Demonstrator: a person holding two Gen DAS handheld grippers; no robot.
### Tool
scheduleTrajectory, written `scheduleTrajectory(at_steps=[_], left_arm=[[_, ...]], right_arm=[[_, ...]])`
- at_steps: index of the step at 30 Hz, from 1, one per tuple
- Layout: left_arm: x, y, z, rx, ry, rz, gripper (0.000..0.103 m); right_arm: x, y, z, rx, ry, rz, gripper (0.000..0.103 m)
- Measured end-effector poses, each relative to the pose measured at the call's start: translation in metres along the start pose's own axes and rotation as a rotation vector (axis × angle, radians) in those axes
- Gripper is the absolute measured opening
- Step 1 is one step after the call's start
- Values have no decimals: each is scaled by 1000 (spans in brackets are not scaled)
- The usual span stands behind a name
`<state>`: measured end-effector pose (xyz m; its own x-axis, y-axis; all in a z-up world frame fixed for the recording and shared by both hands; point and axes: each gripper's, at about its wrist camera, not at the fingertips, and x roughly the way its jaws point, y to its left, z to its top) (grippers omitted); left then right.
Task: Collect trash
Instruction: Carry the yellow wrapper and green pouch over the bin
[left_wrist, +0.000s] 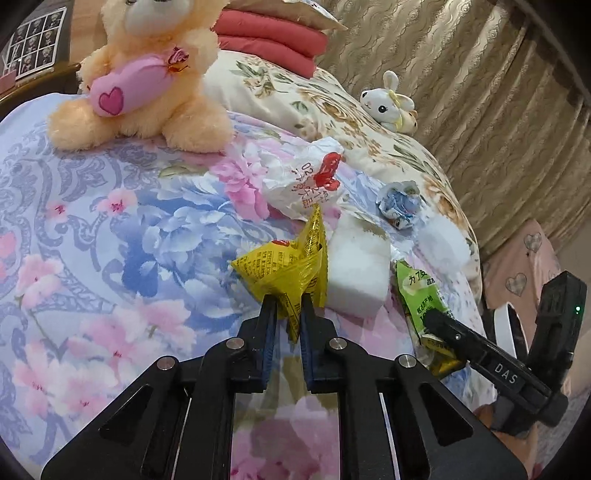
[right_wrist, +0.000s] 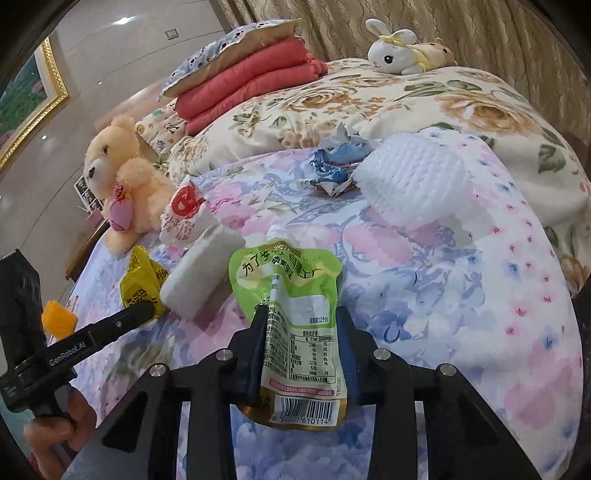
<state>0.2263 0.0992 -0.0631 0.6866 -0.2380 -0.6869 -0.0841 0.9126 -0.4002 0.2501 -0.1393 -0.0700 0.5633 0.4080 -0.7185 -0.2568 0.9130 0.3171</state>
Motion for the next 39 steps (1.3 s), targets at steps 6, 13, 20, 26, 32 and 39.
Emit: scheduleTrajectory(at_steps=[6,13,20,26,32,39], left_arm=[[-24,-1,-15,-1,-21,-12,10],[-39,-29,-33,57,-5,-59,10],[-39,-68,-47,141,14,-96,10],[-38,-92,-53,190,25,-113,9],[-37,-112,-60,227,39,-128,10],[-37,-132,-68,270,48,-139,10]], right_arm=[[-17,-3,-13,20,-6,31,33],[-43,-12,-26,48,-34,46,33],[-74,-27,-33,64,-72,35,33],[-95,-46,-39,100,-102,21,33],[-111,-60,-47,132,-122,18,33],[-124,-70,-54,151,-142,18,33]])
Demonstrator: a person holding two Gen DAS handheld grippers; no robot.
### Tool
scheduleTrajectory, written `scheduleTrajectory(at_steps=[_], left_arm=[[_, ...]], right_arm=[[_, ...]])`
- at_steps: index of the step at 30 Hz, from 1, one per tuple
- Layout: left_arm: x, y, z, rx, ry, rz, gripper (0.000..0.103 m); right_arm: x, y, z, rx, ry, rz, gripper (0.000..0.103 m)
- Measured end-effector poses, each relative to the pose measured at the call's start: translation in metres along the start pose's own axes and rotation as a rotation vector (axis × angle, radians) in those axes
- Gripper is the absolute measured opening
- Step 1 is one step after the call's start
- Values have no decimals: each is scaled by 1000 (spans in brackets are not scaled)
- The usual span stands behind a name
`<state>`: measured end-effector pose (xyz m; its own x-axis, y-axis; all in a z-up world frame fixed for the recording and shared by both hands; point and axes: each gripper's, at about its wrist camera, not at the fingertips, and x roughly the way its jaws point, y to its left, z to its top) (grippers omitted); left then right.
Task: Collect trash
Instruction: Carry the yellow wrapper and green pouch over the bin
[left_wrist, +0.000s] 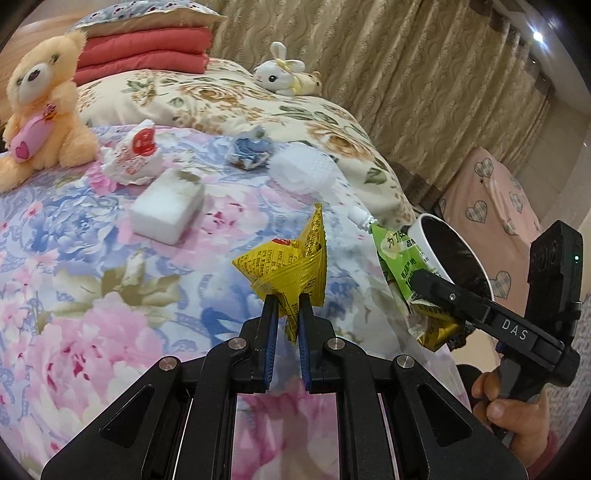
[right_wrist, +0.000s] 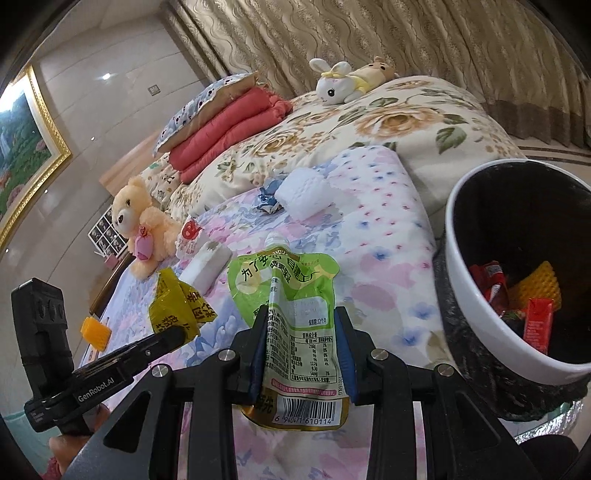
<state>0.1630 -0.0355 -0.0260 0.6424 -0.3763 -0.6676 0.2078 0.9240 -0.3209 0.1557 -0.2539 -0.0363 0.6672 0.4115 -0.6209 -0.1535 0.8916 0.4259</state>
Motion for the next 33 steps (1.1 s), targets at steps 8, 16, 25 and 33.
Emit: scheduleTrajectory(at_steps=[8,16,25,33], left_arm=[[3,-22,0,41,11,-22,10],[11,-51,1,92,24,-56,9],[22,-90,7,162,40,-101,10],[32,-125,11,225,55,-133,9]], right_arm=[[-19,-12,1,25,-37,-3,33],[-43,-33,5,54,-79,-31,33],[-73,-64,10,100,-134,-78,33],[-93,-89,13,133,-168,-117,33]])
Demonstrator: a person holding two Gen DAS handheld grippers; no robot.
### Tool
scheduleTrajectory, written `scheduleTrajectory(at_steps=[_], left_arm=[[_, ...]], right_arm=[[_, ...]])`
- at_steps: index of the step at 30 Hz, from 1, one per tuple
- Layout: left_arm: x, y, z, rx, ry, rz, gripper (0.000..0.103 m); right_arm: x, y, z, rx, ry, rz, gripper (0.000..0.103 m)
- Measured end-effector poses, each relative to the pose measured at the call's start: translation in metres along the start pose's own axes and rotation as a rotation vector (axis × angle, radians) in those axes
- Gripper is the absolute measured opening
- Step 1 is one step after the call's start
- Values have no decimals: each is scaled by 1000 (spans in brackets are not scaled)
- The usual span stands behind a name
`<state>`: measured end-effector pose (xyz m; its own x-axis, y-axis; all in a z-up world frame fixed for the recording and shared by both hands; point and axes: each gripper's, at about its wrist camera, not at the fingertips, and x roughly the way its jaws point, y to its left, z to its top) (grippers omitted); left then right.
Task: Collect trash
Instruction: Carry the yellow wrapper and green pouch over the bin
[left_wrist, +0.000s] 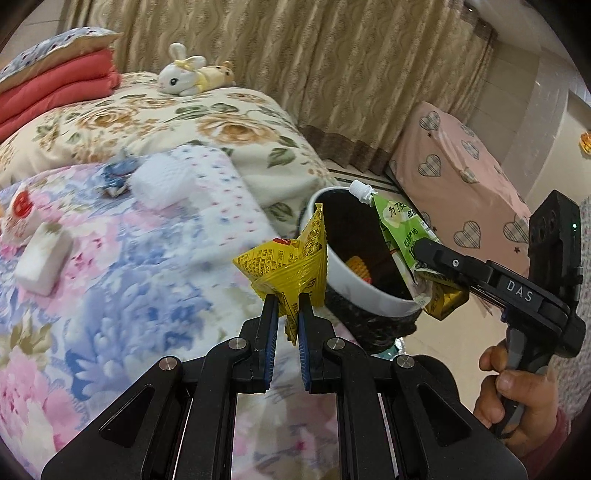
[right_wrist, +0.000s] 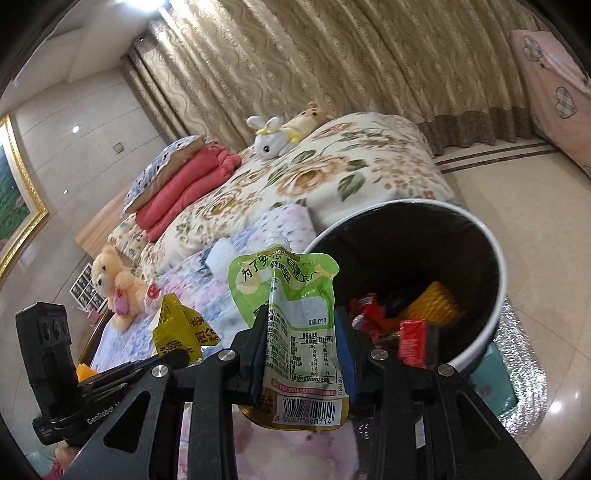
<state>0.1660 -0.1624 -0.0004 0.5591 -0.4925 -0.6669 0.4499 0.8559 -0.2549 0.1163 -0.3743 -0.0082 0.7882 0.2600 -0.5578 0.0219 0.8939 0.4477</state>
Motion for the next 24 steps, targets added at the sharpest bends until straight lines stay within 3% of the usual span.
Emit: scheduleTrajectory(at_steps=[24], left_arm=[[33,-57,29,104,28,-37,9]], right_arm=[[-8,-49,20,49,-31,-79,33]])
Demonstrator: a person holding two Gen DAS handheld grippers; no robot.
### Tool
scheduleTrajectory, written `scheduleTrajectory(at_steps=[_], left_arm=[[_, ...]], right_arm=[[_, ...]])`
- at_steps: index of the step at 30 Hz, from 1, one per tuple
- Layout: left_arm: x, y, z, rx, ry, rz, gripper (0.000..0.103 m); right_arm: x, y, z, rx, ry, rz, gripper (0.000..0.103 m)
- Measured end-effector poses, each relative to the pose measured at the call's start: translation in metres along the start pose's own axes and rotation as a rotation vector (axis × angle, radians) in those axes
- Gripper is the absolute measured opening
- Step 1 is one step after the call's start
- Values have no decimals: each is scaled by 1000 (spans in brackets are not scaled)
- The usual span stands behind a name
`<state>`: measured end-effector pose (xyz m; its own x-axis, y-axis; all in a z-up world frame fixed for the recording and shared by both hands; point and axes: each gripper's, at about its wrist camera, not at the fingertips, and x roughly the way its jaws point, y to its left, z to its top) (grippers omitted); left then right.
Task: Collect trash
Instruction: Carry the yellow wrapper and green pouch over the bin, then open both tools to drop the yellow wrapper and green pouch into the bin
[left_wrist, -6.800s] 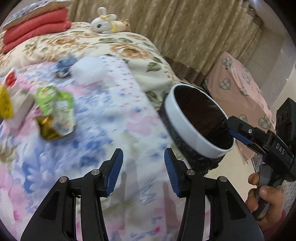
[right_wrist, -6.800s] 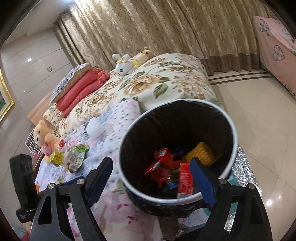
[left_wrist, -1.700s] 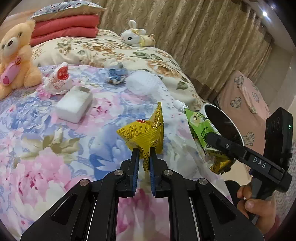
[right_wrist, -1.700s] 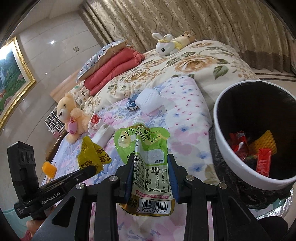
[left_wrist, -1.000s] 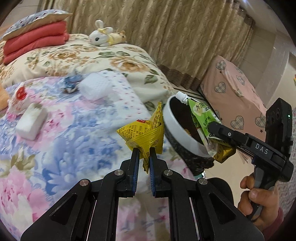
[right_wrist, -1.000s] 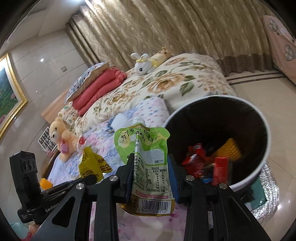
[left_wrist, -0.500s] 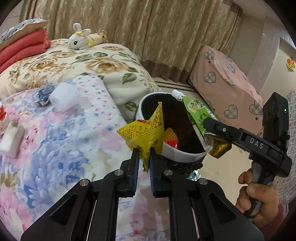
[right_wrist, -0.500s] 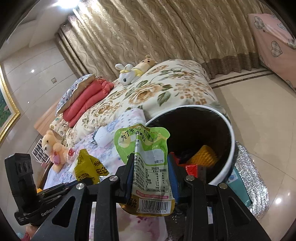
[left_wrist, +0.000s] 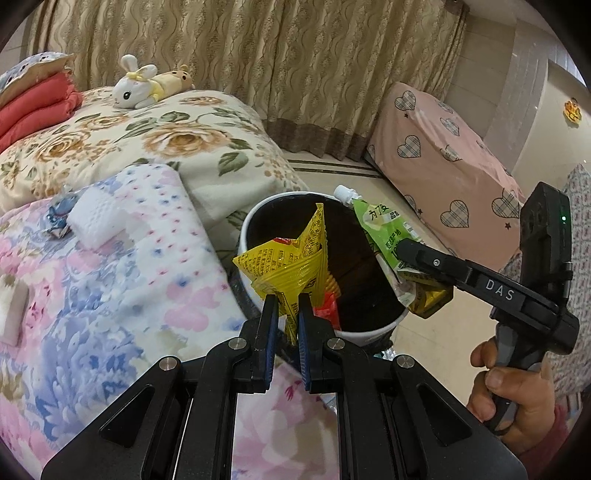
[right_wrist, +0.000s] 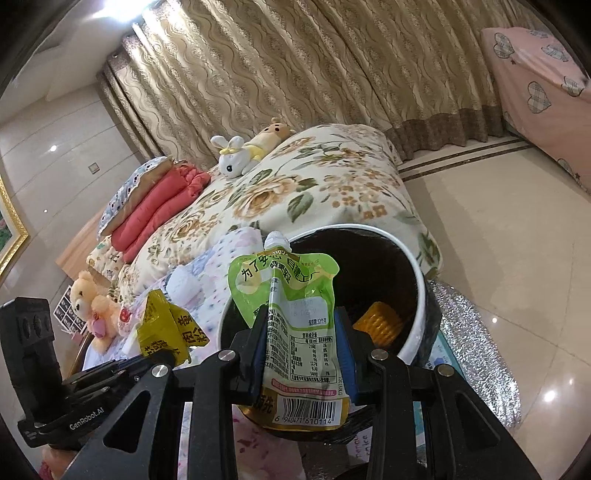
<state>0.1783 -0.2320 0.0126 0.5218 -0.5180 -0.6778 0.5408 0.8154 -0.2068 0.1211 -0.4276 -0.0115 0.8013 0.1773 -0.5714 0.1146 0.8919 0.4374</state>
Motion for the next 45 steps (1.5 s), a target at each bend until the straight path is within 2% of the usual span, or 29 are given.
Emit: scheduleTrajectory(at_steps=[30,45], left_arm=[[51,-16,23,42,78,-15,10],[61,-16,23,36,109,-28,10]], right_arm=[[31,-20,16,14,53,-39,34],[39,-24,18,19,67,-50,36]])
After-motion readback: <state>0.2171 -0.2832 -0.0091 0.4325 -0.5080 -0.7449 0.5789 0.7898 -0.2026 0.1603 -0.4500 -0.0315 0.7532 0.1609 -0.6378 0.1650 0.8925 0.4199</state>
